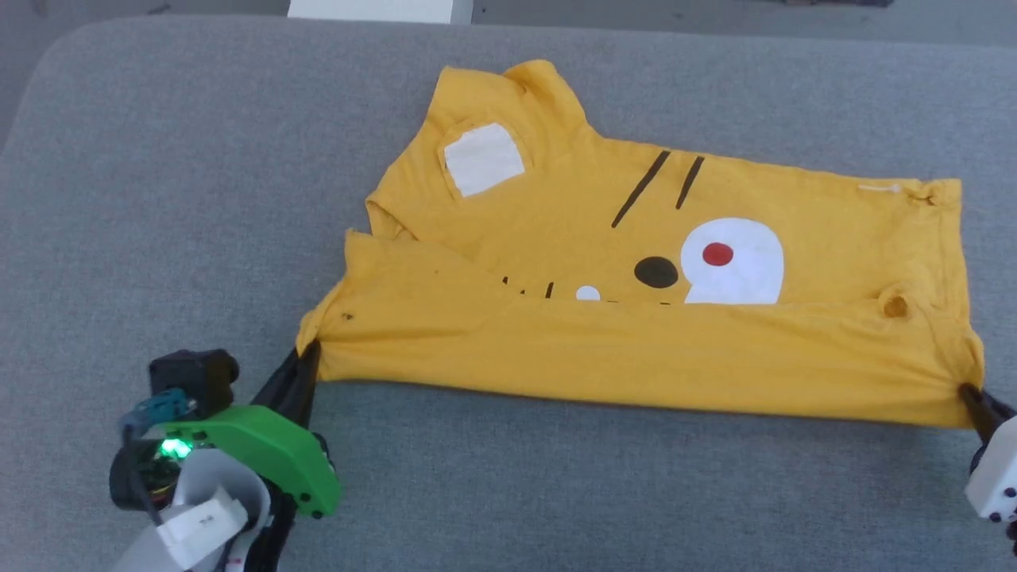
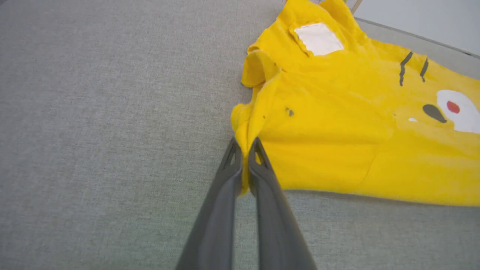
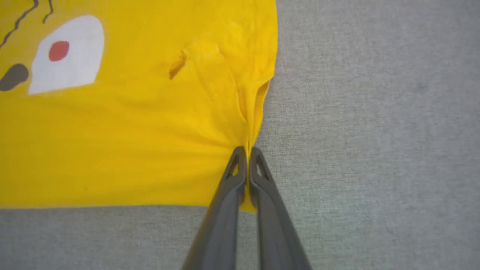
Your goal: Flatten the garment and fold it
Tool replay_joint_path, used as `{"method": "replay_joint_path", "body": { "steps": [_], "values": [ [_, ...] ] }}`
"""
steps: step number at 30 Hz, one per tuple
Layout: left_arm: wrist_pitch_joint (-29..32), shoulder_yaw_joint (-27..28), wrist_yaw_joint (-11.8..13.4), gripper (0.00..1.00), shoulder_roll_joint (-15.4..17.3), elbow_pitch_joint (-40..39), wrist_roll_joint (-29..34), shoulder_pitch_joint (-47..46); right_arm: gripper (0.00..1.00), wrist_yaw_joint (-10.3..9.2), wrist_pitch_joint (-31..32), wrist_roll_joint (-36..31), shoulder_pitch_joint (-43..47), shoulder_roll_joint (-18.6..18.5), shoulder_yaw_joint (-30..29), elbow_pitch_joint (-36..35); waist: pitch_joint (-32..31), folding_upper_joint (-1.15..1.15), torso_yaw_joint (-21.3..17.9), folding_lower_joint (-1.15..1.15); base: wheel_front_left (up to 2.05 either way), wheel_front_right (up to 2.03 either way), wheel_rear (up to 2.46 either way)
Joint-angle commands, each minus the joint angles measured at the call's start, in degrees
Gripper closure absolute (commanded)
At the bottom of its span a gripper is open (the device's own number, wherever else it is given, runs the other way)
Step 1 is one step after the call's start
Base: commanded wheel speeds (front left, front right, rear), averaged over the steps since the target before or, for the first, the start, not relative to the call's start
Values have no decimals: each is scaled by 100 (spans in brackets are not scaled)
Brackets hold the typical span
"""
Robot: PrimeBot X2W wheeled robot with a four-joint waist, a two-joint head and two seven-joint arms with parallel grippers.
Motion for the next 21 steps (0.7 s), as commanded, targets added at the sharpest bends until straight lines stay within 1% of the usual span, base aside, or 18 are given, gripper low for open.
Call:
{"method": "replay_joint_path", "body": {
  "steps": [1, 6, 10, 13, 16, 19, 21],
  "values": [
    [26, 118, 69, 100, 147, -143, -101, 132, 100, -10, 50, 46, -90, -63, -67, -141, -209, 0, -44, 0, 0, 0, 0],
    [367, 274, 215, 100, 482, -828, -358, 636, 100, -10, 396, 171, 153, -100, -219, -699, -354, 0, -69, 0, 0, 0, 0],
    [666, 249, 387, 100, 679, -1292, -542, 1195, 100, -10, 680, 229, 557, 35, -377, -1073, -405, 0, -71, 0, 0, 0, 0],
    [704, 218, 492, 100, 652, -1393, -675, 1571, 100, -10, 851, 255, 899, 230, -468, -1200, -429, 0, -67, 0, 0, 0, 0],
    [696, 129, 551, 100, 520, -1370, -830, 1927, 100, -10, 965, 241, 1270, 428, -546, -1243, -447, 0, -50, 0, 0, 0, 0],
    [702, -8, 503, 100, 362, -1175, -962, 2117, 100, -10, 959, 176, 1514, 555, -574, -1220, -465, 0, -22, 0, 0, 0, 0],
    [673, -84, 419, 100, 239, -966, -1041, 2163, 100, -10, 889, 175, 1600, 612, -558, -1129, -488, 0, -5, 0, 0, 0, 0]
  ]
}}
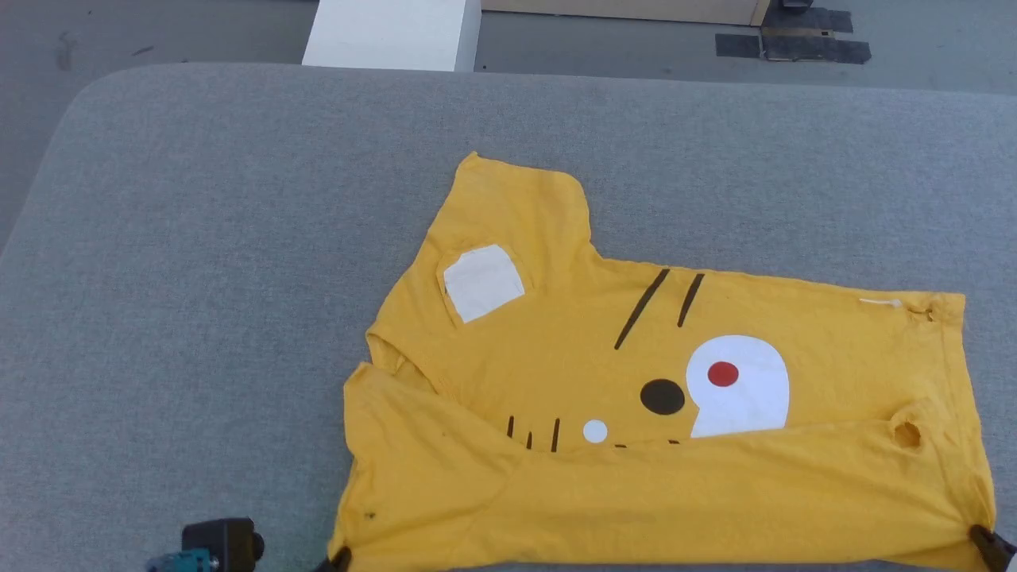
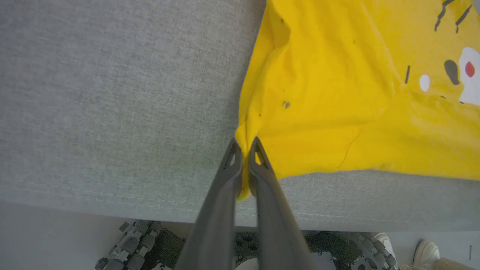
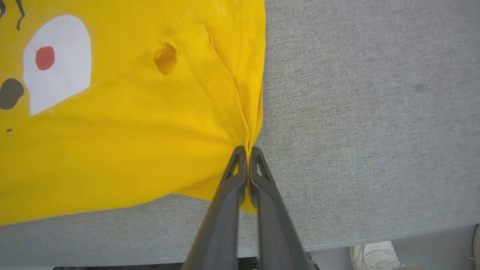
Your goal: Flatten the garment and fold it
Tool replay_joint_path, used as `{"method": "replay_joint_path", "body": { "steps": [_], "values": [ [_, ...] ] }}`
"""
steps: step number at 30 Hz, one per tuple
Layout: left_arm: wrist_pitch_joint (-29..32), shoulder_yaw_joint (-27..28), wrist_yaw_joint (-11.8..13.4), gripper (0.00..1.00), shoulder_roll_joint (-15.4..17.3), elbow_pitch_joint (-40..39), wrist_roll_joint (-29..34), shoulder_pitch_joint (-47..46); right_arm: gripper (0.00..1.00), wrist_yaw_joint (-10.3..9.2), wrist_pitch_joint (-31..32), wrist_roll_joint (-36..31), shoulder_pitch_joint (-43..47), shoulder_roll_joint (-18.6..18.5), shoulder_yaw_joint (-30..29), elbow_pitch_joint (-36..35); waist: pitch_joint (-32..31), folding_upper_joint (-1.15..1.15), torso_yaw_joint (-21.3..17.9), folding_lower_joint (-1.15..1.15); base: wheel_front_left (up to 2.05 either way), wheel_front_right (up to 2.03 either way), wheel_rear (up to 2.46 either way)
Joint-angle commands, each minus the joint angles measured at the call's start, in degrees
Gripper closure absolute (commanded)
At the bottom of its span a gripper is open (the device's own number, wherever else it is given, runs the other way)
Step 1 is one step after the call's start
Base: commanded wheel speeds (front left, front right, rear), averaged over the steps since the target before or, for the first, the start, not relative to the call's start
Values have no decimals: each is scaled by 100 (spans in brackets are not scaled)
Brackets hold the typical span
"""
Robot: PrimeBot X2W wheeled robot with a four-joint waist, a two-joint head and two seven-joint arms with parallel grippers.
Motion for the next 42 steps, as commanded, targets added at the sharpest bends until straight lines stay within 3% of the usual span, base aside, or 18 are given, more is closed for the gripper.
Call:
{"method": "replay_joint_path", "body": {
  "steps": [1, 6, 7, 8, 9, 10, 14, 18, 22, 26, 29, 31, 36, 42],
  "values": [
    [-44, -10, -64, 100, -82, 153, -85, 49, 100, -10, -81, -32, 51, 30, 13, 78, -28, 0, 21, 0, 0, 0, 0],
    [-231, -44, -272, 100, -284, 703, -97, -149, 100, -10, -389, -67, -43, 75, 80, 444, -107, 0, 80, 0, 0, 0, 0],
    [-288, -27, -318, 54, -323, 816, -93, -224, 85, -10, -482, -102, -75, 77, 99, 526, -124, 0, 99, 0, 0, 0, 0],
    [-306, -31, -362, 50, -344, 904, -92, -282, 19, -10, -555, -121, -98, 69, 125, 587, -140, 0, 115, 0, 0, 0, 0],
    [-321, -38, -407, 40, -354, 1004, -79, -349, 0, -10, -648, -128, -133, 63, 127, 663, -156, 0, 129, 0, 0, 0, 0],
    [-360, -26, -435, 0, -363, 1066, -61, -408, 0, -10, -708, -142, -157, 46, 133, 716, -167, 0, 138, 0, 0, 0, 0],
    [-603, 159, -496, 0, -364, 1124, -29, -586, 0, -10, -921, -69, -242, -82, 166, 735, -179, 0, 155, 0, 0, 0, 0],
    [-1082, 582, -497, 0, -235, 701, 78, -725, 0, -10, -1287, -32, -398, -118, -23, 401, -127, 0, 127, 0, 0, 0, 0],
    [-1536, 927, -314, 0, 90, 66, 658, -1148, 0, -10, -1773, -262, -627, -51, -194, 30, 48, 0, 75, 0, 0, 0, 0],
    [-1469, 997, -226, 0, 410, -408, 1264, -2161, 0, -10, -1927, -408, -848, 30, 35, -237, 414, 0, -29, 0, 0, 0, 0],
    [-1092, 802, -492, 0, 678, -344, 1680, -3329, 0, -10, -1969, -449, -1012, 64, 270, -379, 765, 0, -116, 0, 0, 0, 0],
    [-743, 558, -819, 0, 791, -144, 1882, -4140, 0, -10, -1981, -462, -1129, 74, 404, -452, 1016, 0, -186, 0, 0, 0, 0],
    [50, 17, -1703, 0, 593, 756, 1897, -5936, 0, -10, -2025, -504, -1457, 46, 679, -537, 1619, 0, -369, 0, 0, 0, 0],
    [683, -494, -2525, 0, 214, 1887, 1648, -6956, 0, -10, -2076, -515, -1759, 1, 923, -443, 2084, 0, -556, 0, 0, 0, 0]
  ]
}}
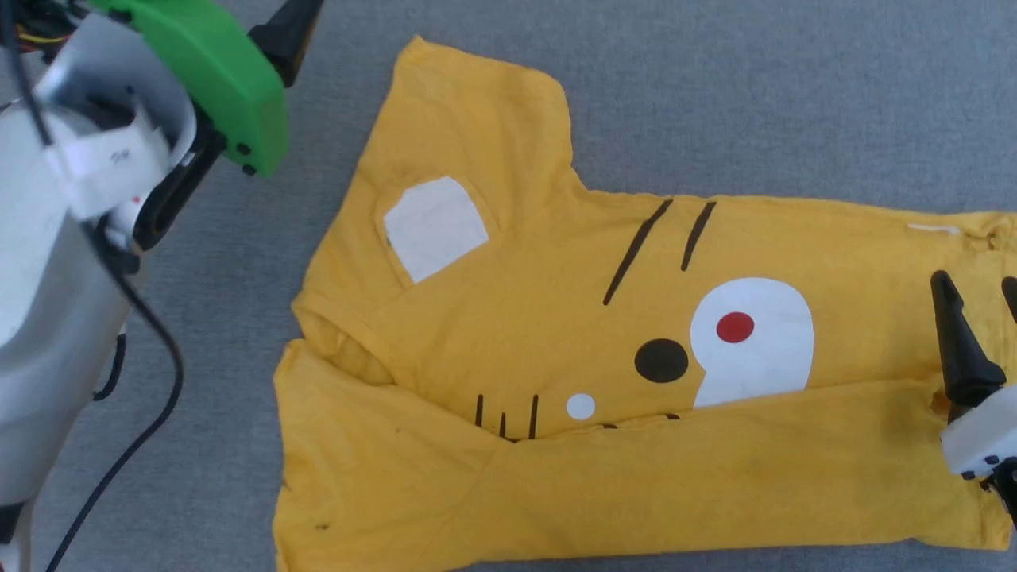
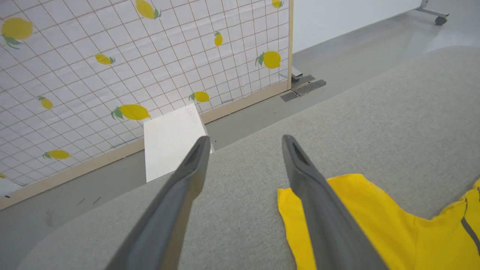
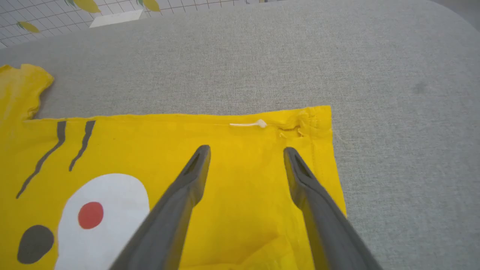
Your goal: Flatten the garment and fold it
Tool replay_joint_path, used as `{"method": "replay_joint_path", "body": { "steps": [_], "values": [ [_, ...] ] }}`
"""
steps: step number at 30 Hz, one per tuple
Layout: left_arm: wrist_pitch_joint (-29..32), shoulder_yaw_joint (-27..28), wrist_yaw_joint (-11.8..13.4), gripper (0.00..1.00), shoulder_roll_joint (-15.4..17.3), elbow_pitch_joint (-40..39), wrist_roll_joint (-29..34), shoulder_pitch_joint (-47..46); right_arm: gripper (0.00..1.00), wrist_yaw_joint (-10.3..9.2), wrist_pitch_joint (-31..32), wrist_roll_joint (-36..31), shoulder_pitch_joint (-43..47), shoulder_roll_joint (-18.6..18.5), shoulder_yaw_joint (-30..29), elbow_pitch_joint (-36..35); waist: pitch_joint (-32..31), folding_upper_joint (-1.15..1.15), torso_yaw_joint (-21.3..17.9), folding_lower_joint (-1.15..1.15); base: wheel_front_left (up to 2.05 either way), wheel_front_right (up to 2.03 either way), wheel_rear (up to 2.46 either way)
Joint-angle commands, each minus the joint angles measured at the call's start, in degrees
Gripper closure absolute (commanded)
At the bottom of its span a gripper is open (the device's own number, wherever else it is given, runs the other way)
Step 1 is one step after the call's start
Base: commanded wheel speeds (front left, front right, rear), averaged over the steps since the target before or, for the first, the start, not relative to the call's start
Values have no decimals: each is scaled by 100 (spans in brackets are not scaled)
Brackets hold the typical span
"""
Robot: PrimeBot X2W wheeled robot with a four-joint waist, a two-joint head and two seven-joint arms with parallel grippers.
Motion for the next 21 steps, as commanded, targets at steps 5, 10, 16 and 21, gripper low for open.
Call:
{"method": "replay_joint_path", "body": {
  "steps": [5, 10, 16, 21],
  "values": [
    [327, -172, -331, 0, -187, 578, -356, -345, 0, -9, -78, -9, -245, -47, 111, 77, 689, 0, -424, 0, 0, 0, 0],
    [715, -306, -435, 0, -144, 975, -555, -423, 0, -9, -80, 14, -340, -54, 137, 120, 889, 0, -581, 0, 0, 0, 0],
    [1061, -452, -455, 65, -104, 1239, -665, -354, 0, -9, -76, 43, -374, -52, 116, 127, 982, 0, -672, 0, 0, 0, 0],
    [990, -489, -465, 100, -29, 1411, -639, -260, 0, -9, -75, 23, -435, -68, 98, 55, 938, 0, -706, 0, 0, 0, 0]
  ]
}}
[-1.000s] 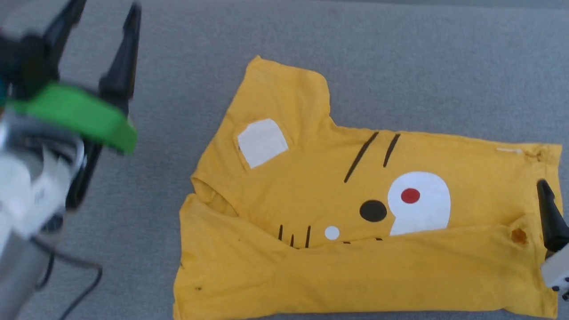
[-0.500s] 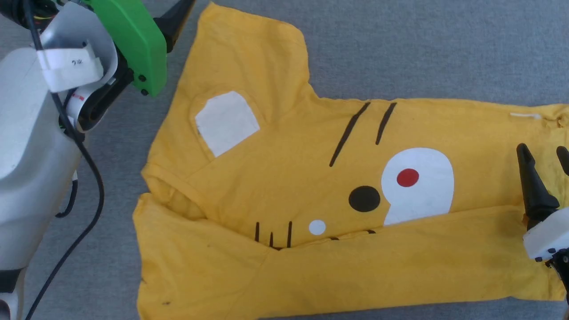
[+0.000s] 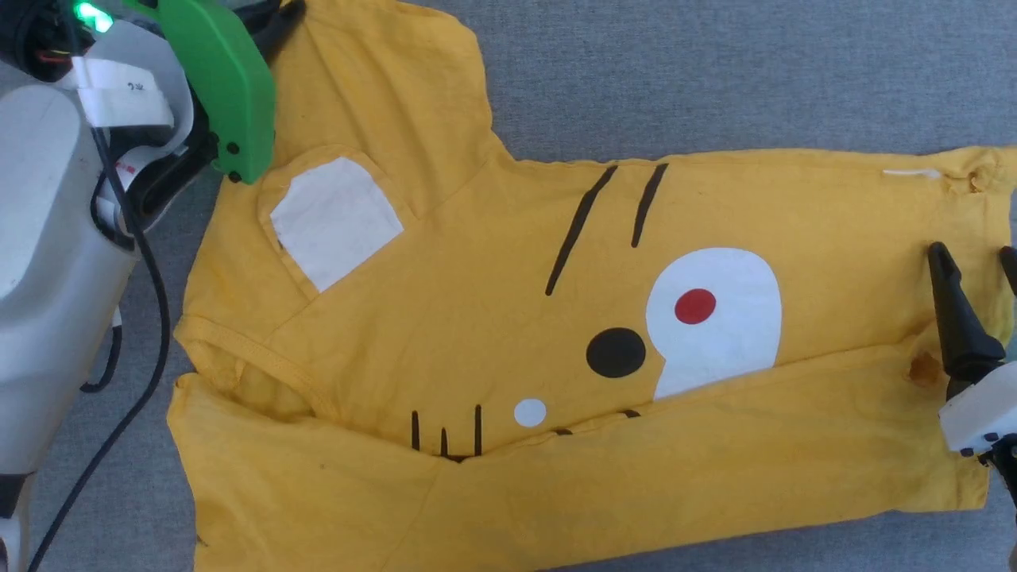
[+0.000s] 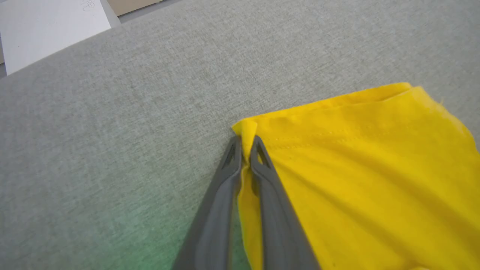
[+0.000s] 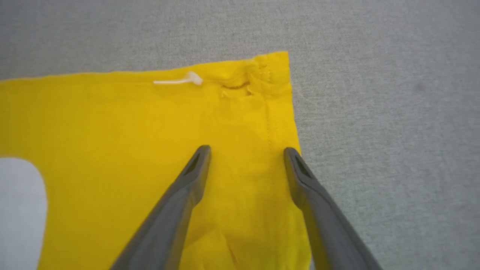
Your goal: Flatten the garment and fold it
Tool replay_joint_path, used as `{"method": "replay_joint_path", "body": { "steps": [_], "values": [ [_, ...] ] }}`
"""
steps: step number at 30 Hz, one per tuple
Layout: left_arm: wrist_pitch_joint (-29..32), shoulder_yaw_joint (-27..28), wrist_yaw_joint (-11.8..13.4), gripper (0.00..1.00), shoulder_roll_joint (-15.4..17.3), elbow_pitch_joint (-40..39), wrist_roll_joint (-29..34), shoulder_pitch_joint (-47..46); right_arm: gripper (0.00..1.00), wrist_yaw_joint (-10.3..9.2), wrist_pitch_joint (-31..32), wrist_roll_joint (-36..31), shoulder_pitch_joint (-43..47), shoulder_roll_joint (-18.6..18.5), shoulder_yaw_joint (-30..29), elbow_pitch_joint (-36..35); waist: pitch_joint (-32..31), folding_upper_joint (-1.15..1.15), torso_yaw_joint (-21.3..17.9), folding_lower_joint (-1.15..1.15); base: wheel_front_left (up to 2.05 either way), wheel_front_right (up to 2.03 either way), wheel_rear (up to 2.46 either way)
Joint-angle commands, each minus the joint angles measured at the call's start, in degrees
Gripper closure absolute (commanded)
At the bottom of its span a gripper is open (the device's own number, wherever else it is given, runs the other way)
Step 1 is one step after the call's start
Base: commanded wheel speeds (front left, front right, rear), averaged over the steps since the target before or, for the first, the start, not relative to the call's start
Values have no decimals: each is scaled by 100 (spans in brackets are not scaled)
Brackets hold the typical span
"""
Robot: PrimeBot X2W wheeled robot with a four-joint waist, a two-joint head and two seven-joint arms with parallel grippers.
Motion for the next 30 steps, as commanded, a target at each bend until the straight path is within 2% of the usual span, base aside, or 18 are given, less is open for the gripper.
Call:
{"method": "replay_joint_path", "body": {
  "steps": [1, 5, 9, 20, 24, 30],
  "values": [
    [-14, -67, -10, 100, 23, 121, -8, 100, 0, -9, -27, 24, -133, -23, -2, -57, -45, 0, 9, -1, 0, 0, 0],
    [-259, -54, 9, 100, -31, 186, 16, 178, 0, -9, -14, 70, -297, -178, -6, -211, -195, 0, 77, -1, 0, 0, 0],
    [-448, -62, 7, 100, -111, 213, 7, 246, 0, -9, 153, 142, -703, -498, 36, -297, -334, 0, 174, -1, 0, 0, 0],
    [-572, -115, 18, 100, -211, 105, -10, 245, 0, -9, 1600, 496, -1696, -1088, -139, 607, -235, 0, 454, -1, 0, 0, 0],
    [-582, -125, 43, 100, -218, 67, 0, 228, 0, -9, 1980, 427, -1696, -1137, -335, 835, -144, 0, 524, -1, 0, 0, 0],
    [-586, -121, 73, 100, -219, 47, -30, 224, 0, -9, 2273, 447, -1547, -951, -482, 945, -61, 0, 549, -1, 0, 0, 0]
  ]
}}
